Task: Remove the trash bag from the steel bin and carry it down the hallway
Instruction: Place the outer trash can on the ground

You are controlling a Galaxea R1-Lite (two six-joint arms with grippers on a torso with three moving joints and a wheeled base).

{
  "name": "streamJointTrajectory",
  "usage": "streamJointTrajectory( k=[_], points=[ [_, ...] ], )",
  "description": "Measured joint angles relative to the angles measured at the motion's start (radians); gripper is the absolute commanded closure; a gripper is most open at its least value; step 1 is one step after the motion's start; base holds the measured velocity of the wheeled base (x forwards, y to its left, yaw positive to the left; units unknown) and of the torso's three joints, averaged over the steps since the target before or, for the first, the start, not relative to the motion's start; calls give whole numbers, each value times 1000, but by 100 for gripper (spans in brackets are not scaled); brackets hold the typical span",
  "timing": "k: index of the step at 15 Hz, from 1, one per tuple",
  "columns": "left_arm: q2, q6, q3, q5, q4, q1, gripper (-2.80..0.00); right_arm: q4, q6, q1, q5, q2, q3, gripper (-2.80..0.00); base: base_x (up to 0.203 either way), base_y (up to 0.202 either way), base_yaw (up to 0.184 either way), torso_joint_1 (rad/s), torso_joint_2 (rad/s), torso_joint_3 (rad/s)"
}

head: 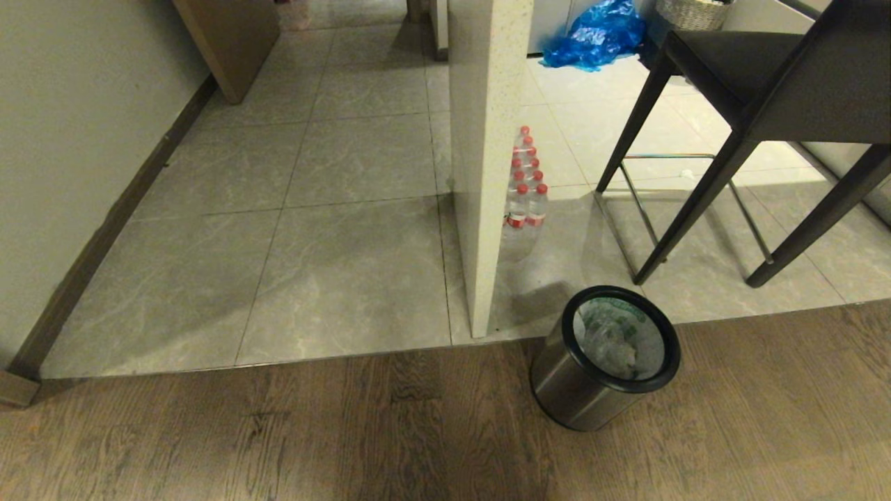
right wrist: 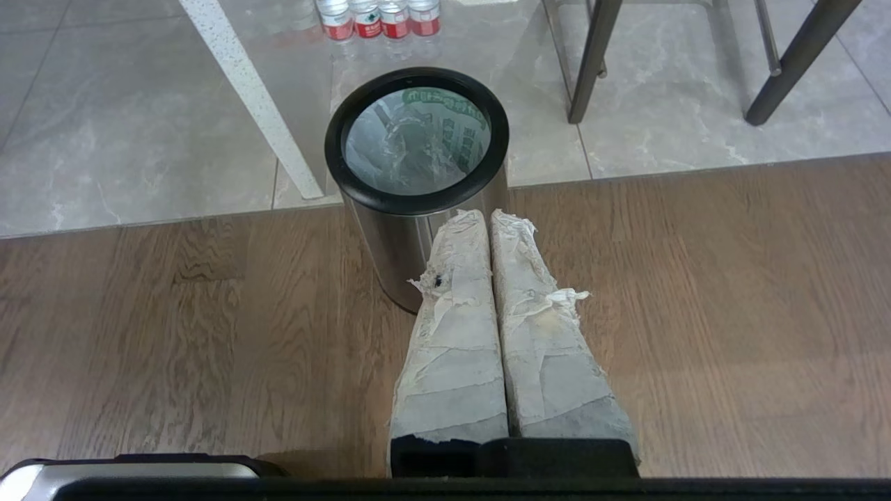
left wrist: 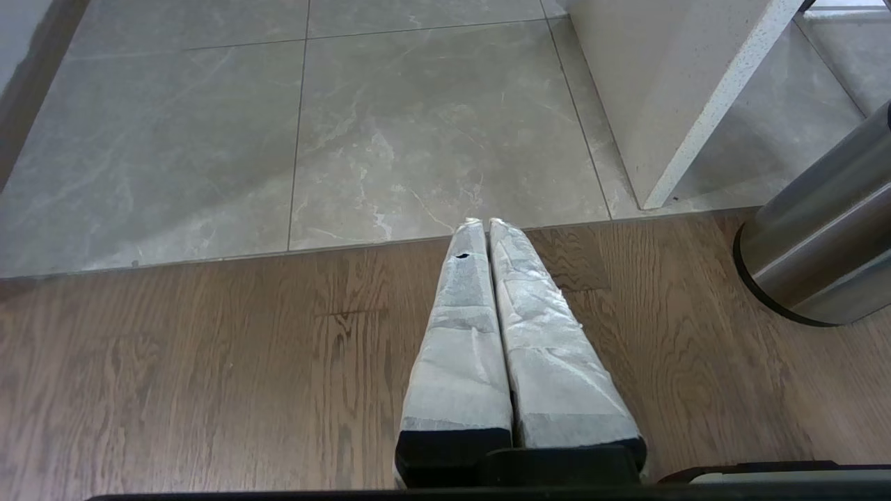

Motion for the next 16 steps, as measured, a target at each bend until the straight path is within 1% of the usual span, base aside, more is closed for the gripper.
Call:
streamJointTrajectory(
  k=[3,5,6,7,9,12,15,16],
  points=[
    [0,0,0,0,0,0,0,1,-12,0,0,0,0,0,0,0,0,0,0,0],
    [0,0,0,0,0,0,0,-3,21,0,2,1,-13,0,0,0,0,0,0,0],
    [0,0,0,0,0,0,0,5,33,0,7,11,-56,0,0,0,0,0,0,0],
    [0,0,0,0,0,0,0,31,43,0,13,32,-119,0,0,0,0,0,0,0],
    [0,0,0,0,0,0,0,132,68,-2,21,124,-299,0,0,0,0,0,0,0],
    [0,0,0,0,0,0,0,323,130,-8,24,376,-571,0,0,0,0,0,0,0],
    [0,0,0,0,0,0,0,449,174,-11,16,680,-760,0,0,0,0,0,0,0],
    [0,0,0,0,0,0,0,472,181,-10,14,757,-786,0,0,0,0,0,0,0]
  ],
)
